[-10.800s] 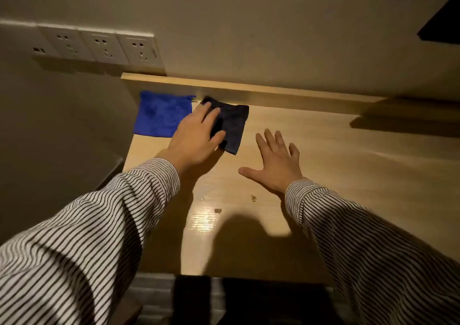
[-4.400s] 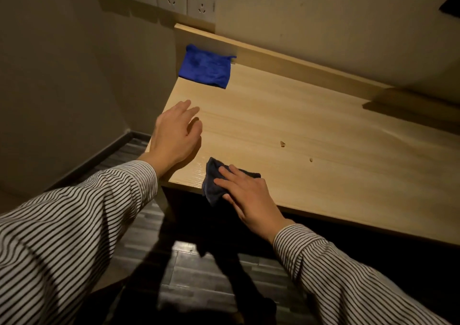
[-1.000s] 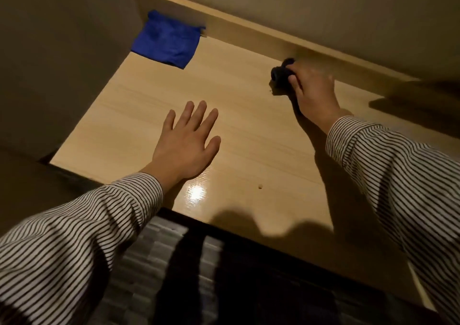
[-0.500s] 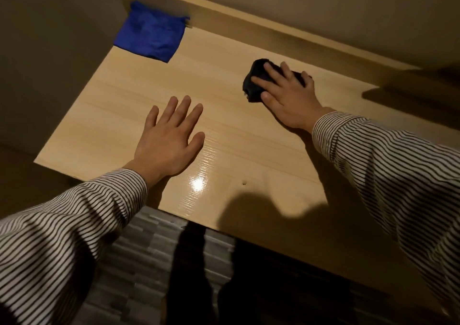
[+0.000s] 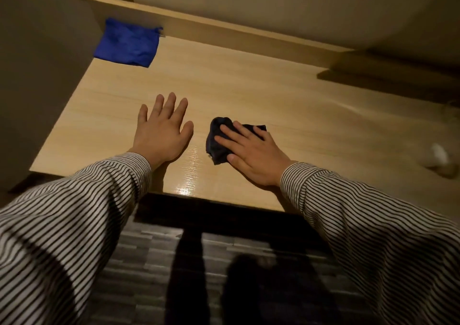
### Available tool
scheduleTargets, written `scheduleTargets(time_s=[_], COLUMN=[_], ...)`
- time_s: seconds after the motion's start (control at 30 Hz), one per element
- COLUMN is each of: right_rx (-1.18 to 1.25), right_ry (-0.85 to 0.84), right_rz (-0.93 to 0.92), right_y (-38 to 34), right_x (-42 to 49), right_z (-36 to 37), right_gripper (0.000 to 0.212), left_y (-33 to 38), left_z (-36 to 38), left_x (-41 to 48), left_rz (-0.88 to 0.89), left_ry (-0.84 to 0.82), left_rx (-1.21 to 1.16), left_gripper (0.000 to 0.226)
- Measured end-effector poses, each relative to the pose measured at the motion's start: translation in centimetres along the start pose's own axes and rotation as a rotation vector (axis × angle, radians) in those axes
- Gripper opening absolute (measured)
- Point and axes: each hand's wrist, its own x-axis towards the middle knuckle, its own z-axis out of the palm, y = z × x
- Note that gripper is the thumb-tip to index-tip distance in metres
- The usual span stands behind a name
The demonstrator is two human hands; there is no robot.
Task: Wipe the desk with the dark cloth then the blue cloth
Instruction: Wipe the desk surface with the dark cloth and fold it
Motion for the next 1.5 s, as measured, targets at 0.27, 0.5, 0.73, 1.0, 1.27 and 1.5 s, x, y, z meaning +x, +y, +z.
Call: scheduleTargets(time_s=[0.27,0.5,0.73,1.0,1.27,1.5], right_rx=[0.078,0.199,0.480,0.764,0.532,0.301], right_ry=[0.015,0.100,0.130,0.192,0.320,0.353], right_rz=[0.032,0.042,0.092,0.187,0.227,0.272], right_y=[-4.8,-8.1,-9.6,-7.8,2.4,14.8], right_x=[-3.5,-5.7,-6.9,-7.2,-4.2,4.1], right_z=[1.8,3.5,3.1,0.1,-4.3,-7.3], right_gripper=[0.054,0.047,0.035,0.037,0.036,0.035], left_y=[-0.4,-0.3,-0.1,2.2,8.2,8.3], left_z=[-0.1,-0.2,-0.8,-1.0,1.2,2.4], left_x=[0.5,0.4,0.1,-0.3,-0.3,-0.2], left_rz=[0.009,0.012,0.014,0.006,0.069,0.028], left_ry=[-0.059,-0.070,-0.099,0.026,0.015,0.042], left_rx=[0.011,0.004,-0.019,-0.149,-0.105,-0.055], left_gripper=[0.075,0.075,0.074,0.063,0.069,0.071])
